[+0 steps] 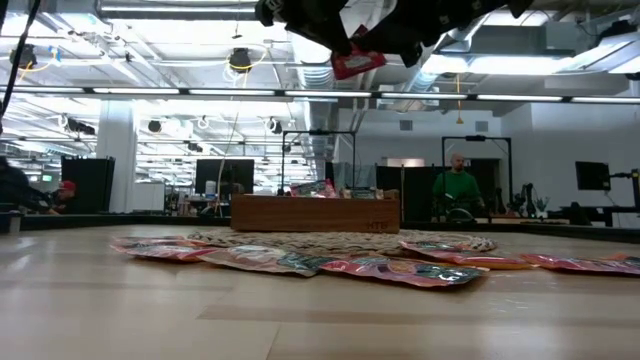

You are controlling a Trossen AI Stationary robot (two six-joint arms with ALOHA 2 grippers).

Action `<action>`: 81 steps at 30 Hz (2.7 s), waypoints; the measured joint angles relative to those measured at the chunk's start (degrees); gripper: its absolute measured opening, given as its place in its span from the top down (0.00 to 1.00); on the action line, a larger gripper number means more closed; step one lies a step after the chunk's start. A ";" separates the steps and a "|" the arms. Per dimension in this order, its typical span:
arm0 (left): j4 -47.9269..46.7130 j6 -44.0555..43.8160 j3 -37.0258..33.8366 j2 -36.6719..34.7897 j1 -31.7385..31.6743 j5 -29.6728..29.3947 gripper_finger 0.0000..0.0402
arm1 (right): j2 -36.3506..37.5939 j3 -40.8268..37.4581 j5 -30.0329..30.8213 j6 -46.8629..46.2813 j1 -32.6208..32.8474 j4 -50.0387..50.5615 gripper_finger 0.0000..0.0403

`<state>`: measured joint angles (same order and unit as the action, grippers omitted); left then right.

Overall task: Pick & Place Tea
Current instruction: Put the red tea bag into the middle section of the wooden organizer

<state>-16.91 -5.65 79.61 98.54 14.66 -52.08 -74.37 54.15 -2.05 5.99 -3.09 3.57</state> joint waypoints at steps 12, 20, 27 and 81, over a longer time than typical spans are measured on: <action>-15.02 -9.09 0.00 -5.27 5.91 0.25 0.92 | 1.75 0.00 0.97 0.49 -0.94 0.94 1.00; -20.98 -22.05 0.09 -15.90 11.42 -0.61 0.90 | -1.06 0.00 -8.24 -1.67 -7.43 -3.04 1.00; -21.78 -22.32 0.07 -18.88 13.22 -0.89 0.90 | -13.30 -0.11 -12.43 -4.12 -12.07 -9.93 1.00; -24.99 -25.82 0.04 -18.67 13.22 0.86 0.90 | -33.18 2.71 -12.95 -2.51 -17.37 -19.03 0.83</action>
<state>-41.90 -31.47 79.66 79.88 27.88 -51.22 -107.55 56.86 -15.00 3.49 -20.47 -15.46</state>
